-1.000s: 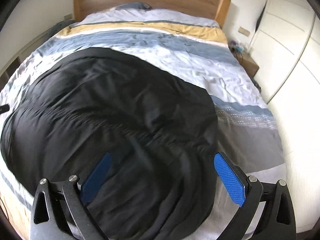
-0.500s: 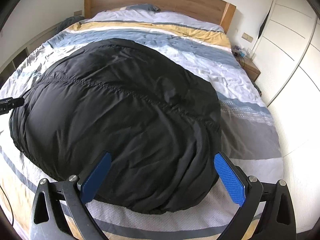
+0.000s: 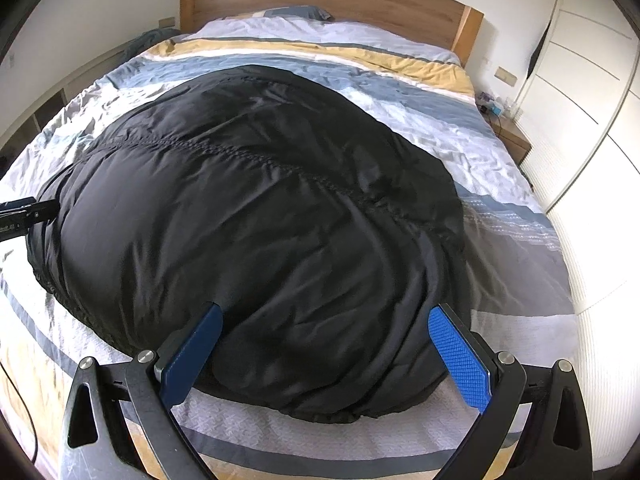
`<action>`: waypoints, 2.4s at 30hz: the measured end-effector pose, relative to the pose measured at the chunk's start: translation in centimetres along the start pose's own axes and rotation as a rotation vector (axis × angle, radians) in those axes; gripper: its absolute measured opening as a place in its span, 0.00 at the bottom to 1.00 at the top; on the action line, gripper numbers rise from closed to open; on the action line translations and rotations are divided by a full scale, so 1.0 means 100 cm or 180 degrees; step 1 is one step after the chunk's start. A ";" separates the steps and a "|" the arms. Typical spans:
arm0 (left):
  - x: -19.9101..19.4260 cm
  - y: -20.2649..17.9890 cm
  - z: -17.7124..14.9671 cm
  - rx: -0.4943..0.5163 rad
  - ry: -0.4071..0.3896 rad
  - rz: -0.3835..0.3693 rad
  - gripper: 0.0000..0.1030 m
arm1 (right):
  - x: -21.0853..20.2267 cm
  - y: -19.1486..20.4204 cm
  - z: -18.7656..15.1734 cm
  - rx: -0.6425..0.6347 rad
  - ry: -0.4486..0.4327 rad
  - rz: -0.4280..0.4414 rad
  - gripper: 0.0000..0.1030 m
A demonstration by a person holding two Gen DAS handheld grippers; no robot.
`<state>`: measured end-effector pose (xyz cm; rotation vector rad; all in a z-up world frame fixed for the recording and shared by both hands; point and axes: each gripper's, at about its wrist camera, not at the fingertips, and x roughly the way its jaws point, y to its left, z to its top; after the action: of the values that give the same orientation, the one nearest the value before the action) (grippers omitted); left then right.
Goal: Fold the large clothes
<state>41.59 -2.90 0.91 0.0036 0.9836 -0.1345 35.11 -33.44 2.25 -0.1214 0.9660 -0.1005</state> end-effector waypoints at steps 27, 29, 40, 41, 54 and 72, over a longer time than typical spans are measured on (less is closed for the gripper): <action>0.030 -0.007 0.004 0.0086 -0.0045 -0.0079 0.80 | 0.024 0.013 -0.004 -0.0071 0.0012 0.0137 0.99; 0.030 -0.007 0.004 0.0081 -0.0041 -0.0078 0.80 | 0.026 0.010 -0.006 -0.0083 0.0020 0.0131 0.99; 0.030 0.017 0.001 0.0007 0.0021 -0.0073 0.80 | 0.032 -0.015 -0.012 -0.0115 0.0076 0.0041 0.99; 0.030 0.018 0.001 0.0006 0.0021 -0.0093 0.80 | 0.032 -0.016 -0.013 -0.0117 0.0077 0.0040 0.99; 0.023 0.037 -0.003 0.0033 0.0142 -0.0305 0.80 | 0.036 -0.023 -0.011 -0.0129 0.0124 0.0069 0.99; 0.015 0.103 -0.016 -0.0385 0.0195 -0.0180 0.80 | 0.033 -0.047 -0.013 -0.0080 0.0226 -0.0041 0.99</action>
<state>42.27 7.24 -1.80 -0.1316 1.0523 -0.1272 35.74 -38.57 -0.46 -0.1479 1.0377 -0.1051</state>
